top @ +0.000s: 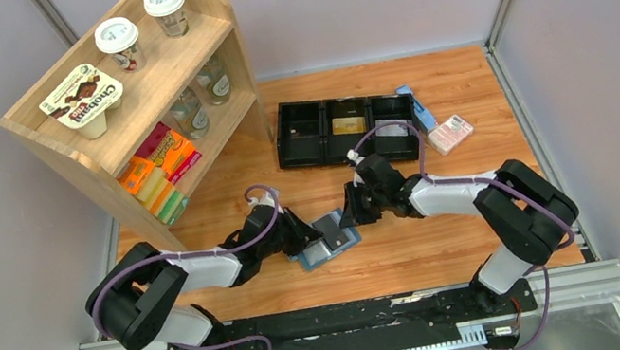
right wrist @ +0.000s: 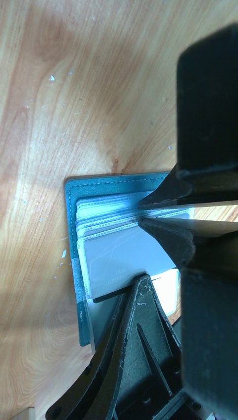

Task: Take the credit cards out of the card holder
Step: Remove the credit card from the card holder.

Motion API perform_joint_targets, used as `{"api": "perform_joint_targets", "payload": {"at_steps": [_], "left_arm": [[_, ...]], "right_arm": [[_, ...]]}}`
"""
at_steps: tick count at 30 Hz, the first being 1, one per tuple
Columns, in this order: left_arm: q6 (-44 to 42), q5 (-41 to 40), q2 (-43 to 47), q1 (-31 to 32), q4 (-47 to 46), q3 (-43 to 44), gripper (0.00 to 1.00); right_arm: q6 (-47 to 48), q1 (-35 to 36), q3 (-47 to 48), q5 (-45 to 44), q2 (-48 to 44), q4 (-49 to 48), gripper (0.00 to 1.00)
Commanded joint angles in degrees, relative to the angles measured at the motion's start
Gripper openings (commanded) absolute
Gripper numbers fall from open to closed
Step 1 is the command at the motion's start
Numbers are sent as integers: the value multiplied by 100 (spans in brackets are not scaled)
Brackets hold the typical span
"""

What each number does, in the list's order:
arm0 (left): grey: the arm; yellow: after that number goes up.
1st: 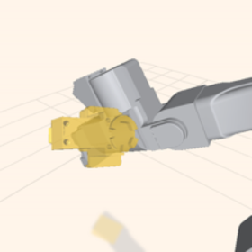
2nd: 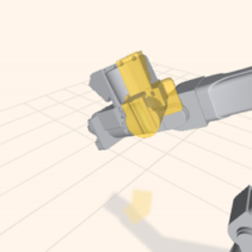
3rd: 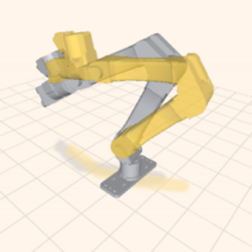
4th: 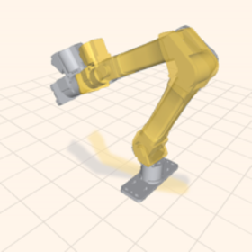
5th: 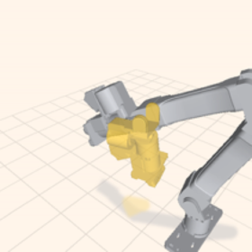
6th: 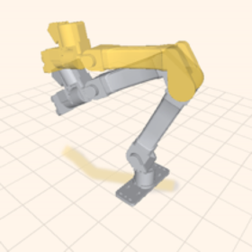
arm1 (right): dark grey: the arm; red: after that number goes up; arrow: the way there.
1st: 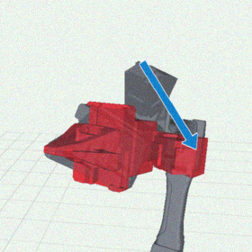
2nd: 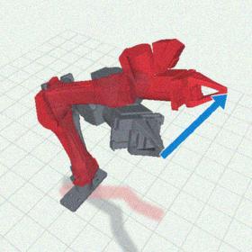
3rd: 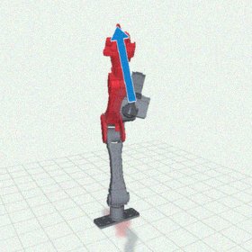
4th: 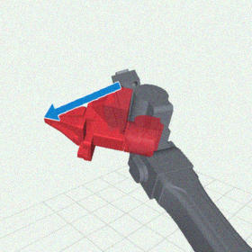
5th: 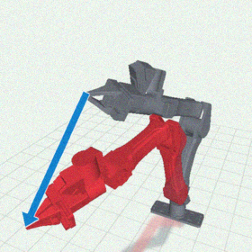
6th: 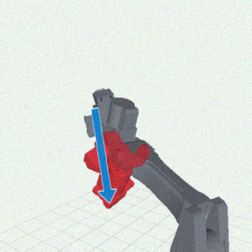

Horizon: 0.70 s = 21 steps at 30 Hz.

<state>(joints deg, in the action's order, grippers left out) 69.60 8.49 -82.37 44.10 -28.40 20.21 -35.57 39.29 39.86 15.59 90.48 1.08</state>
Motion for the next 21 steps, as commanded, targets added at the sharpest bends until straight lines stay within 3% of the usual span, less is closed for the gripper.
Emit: {"api": "perform_joint_targets", "payload": {"at_steps": [1, 7, 13, 21], "left_arm": [[97, 162, 248, 29, -737, 53, 13], [27, 162, 221, 11, -536, 132, 0], [-315, 127, 397, -68, 580, 388, 0], [-351, 355, 345, -279, 660, 273, 0]], "right_arm": [[86, 35, -162, -505, 409, 665, 15], [15, 0, -162, -663, 374, 762, 15], [-81, -141, -250, -742, 330, 762, 15], [-169, -211, -285, -812, 322, 745, 15]]}}
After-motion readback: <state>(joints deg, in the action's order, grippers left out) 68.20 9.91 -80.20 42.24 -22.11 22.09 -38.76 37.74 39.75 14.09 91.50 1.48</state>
